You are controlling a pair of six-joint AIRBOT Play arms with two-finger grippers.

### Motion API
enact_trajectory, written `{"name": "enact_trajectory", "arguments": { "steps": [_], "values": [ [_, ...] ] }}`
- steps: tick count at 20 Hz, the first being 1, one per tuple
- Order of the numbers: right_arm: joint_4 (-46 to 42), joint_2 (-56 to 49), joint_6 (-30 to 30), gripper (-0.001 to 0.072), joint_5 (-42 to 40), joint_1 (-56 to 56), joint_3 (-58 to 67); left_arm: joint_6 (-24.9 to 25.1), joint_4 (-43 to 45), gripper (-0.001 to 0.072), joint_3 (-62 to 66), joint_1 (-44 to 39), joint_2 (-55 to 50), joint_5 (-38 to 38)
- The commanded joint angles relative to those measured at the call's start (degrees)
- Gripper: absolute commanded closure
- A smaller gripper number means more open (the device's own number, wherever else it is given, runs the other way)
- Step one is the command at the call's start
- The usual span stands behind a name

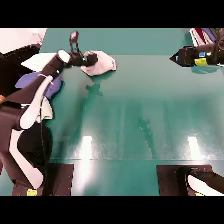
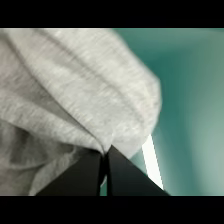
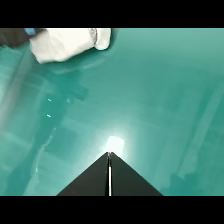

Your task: Fold the shirts.

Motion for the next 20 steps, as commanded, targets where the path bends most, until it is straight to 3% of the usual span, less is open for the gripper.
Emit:
{"name": "enact_trajectory", "arguments": {
  "steps": [1, 4, 6, 11, 16, 17, 18, 20],
  "values": [
    [-0.37, 3.26, 0.02, 0.0698, -4.31, 0.04, 0.04, 1.11, 4.87, 0.0684, 5.33, 2.34, 7.98, -6.97],
    [-0.44, 8.37, 0.02, 0.0698, -11.26, 0.04, 0.04, 0.96, 13.7, 0.0684, 5.55, 2.29, 20.87, -11.45],
    [-2.38, 11.43, 0.02, 0.0698, -13.88, 0.04, 0.04, 1.01, 14.84, 0.0685, 5.55, 1.36, 28.37, -18.16],
    [-5.27, 16.0, 0.07, 0.0698, -12.92, -1.14, 0.02, -2.25, 19.56, 0.0685, 5.38, -8.2, 34.6, -35.12],
    [-4.28, 17.2, 0.11, 0.0698, -8.17, -3.56, 0.02, -4.04, 19.65, 0.0675, -8.26, -22.1, 34.51, -33.68],
    [-4.31, 17.16, 0.13, 0.0698, -6.82, -3.69, 0.02, -3.93, 19.65, 0.0437, -11.96, -24.0, 34.51, -31.45],
    [-4.31, 17.14, 0.13, 0.0698, -5.88, -3.69, 0.0, -3.98, 19.69, 0.0111, -15.47, -25.22, 34.49, -28.15],
    [-4.31, 17.16, 0.13, 0.0698, -5.53, -3.67, 0.02, -3.98, 21.27, 0.0086, -18.67, -24.39, 34.51, -23.63]
  ]
}}
